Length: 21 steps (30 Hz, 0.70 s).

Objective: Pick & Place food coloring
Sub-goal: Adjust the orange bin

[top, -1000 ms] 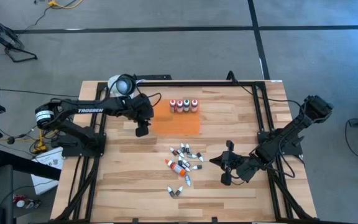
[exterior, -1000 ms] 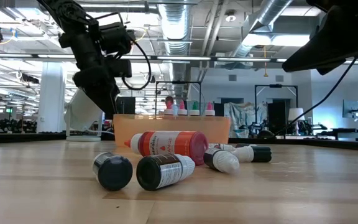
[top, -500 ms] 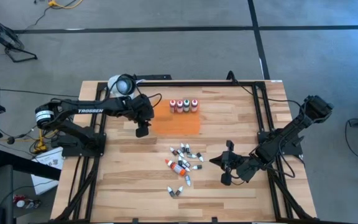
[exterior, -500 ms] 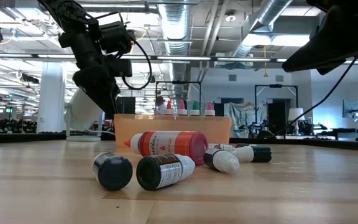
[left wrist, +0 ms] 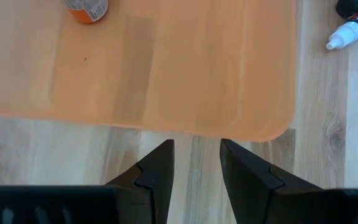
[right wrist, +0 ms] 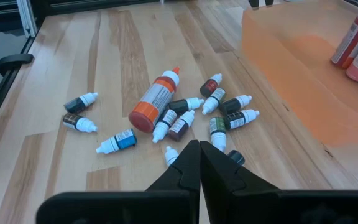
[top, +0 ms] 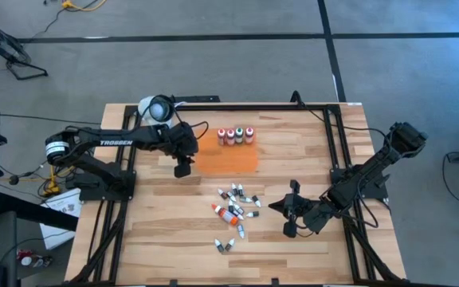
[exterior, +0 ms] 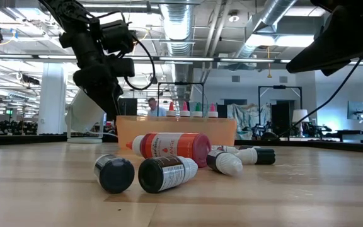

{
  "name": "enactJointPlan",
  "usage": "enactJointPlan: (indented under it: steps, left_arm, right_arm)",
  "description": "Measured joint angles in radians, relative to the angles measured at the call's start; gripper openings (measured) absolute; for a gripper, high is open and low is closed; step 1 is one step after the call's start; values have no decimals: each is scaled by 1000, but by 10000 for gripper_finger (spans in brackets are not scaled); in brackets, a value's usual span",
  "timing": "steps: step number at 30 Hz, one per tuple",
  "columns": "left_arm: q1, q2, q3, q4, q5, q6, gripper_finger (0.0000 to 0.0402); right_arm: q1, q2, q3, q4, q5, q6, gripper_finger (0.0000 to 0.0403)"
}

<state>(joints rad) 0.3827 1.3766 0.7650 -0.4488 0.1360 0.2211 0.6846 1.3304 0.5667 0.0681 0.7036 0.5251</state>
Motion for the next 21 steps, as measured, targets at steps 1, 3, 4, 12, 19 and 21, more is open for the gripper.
enactJointPlan:
  steps: [1,3,4,12,19,21]
  left_arm:
    - [-2,0,0,0,0,0,125]
    - [-3,0,0,0,0,-1,125]
    - [-3,0,0,0,0,-4,125]
    - [-3,0,0,0,24,-8,125]
    - [-3,0,0,3,20,-8,125]
    - [-3,0,1,-2,-13,-8,125]
  right_arm:
    - [0,0,0,0,0,0,1]
    - [0,0,0,0,0,0,1]
    - [0,0,0,0,0,0,1]
    - [0,0,0,0,0,0,1]
    - [0,0,0,0,0,0,1]
    - [0,0,0,0,0,0,1]
